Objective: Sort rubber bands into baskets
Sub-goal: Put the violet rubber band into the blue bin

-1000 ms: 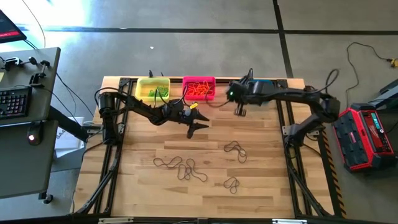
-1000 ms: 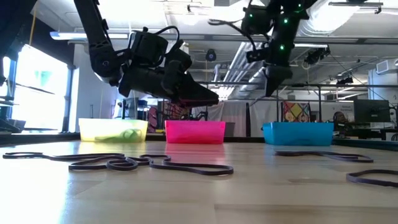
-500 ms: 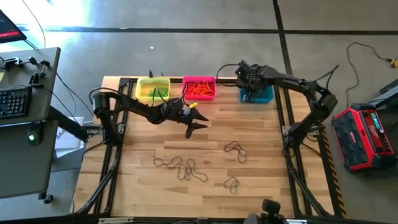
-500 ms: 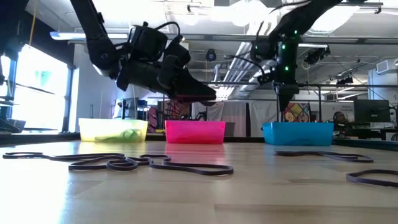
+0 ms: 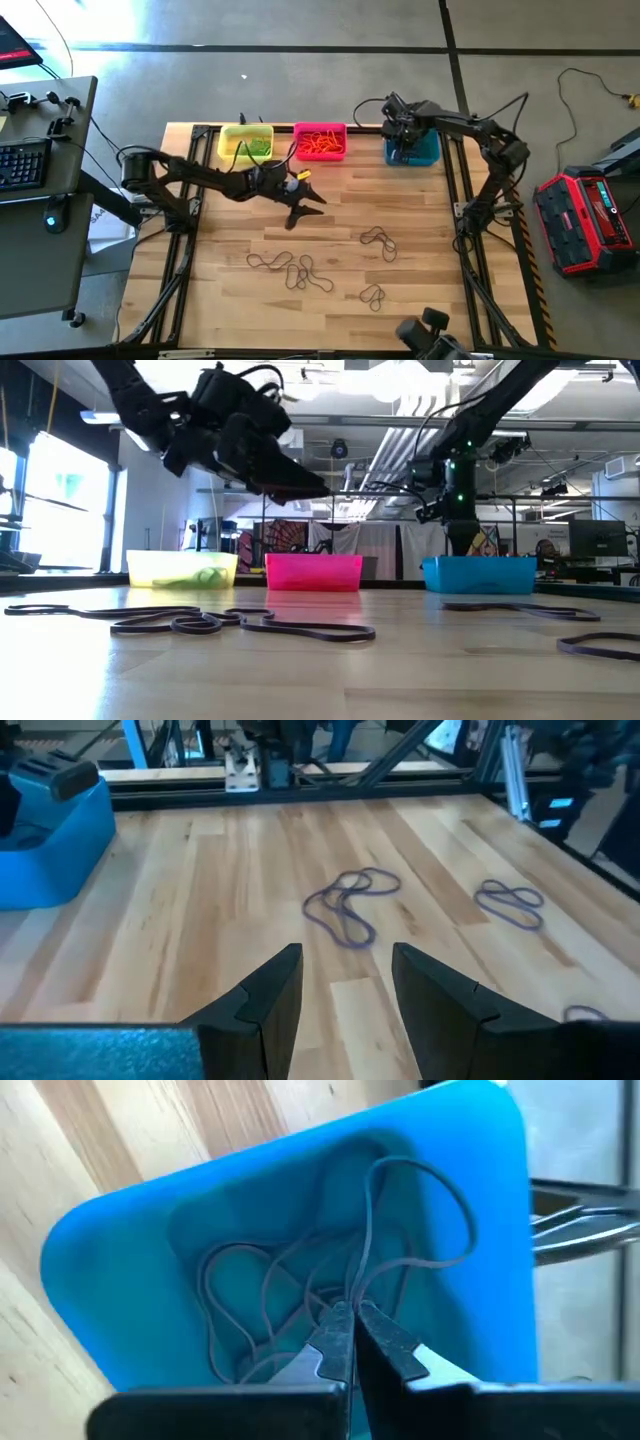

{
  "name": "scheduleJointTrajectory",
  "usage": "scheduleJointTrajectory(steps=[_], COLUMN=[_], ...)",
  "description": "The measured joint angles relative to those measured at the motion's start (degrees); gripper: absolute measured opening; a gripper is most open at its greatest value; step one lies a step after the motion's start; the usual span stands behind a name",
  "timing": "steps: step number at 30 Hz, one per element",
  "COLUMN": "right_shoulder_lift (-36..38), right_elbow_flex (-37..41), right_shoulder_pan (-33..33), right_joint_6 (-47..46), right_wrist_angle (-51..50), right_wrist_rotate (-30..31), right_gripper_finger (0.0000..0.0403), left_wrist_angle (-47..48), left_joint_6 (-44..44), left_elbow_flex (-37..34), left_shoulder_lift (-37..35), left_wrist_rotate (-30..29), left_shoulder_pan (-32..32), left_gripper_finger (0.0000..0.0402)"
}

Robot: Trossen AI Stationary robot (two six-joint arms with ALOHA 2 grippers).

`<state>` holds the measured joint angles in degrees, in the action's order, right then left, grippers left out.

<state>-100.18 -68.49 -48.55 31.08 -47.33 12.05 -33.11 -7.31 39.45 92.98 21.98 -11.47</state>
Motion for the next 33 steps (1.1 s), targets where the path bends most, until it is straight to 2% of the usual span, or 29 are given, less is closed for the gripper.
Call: scheduleJointTrajectory(steps=[5,7,10,13,19,26,29,33], right_shoulder_lift=[-1.36,-1.40,-0.96,1.55,10.79,21.11,23.60,25.00], right_elbow_flex=[0.00,0.00,0.00,0.02,0.02,0.00,0.00,0.00], right_shoulder_pan=[-1.42,-1.35,-0.58,0.56,3.76,10.18,14.13,18.75], right_joint_6=[-2.37,-3.18,-4.70,-5.80,-9.23,-16.75,-18.55,-20.22], right_wrist_angle=[-0.16,-0.43,-1.48,-2.76,-6.32,-8.23,-8.20,-8.20], right_wrist_rotate=[-2.91,-3.69,-1.12,2.39,2.10,-2.14,-2.18,-1.96], right_gripper_finger=[0.0005,0.0020,0.0060,0.0107,0.0172,0.0181,0.0181,0.0181], left_wrist_angle=[-4.60,-4.19,-1.95,4.49,20.74,36.73,42.98,46.64], left_joint_6=[3.84,5.47,6.17,6.24,9.43,12.71,12.80,14.80], left_elbow_flex=[-4.66,-6.03,-7.87,-8.36,-8.38,-8.38,-8.38,-8.38], left_shoulder_lift=[-2.24,-3.14,-4.93,-7.41,-12.72,-16.52,-16.52,-15.79], left_wrist_rotate=[-0.05,-0.03,-0.02,-0.05,-1.74,-6.44,-8.80,-11.99], left_shoulder_pan=[0.67,1.09,2.47,4.29,8.86,16.38,20.56,26.77], left_gripper_finger=[0.0149,0.0149,0.0149,0.0149,0.0152,0.0170,0.0178,0.0182])
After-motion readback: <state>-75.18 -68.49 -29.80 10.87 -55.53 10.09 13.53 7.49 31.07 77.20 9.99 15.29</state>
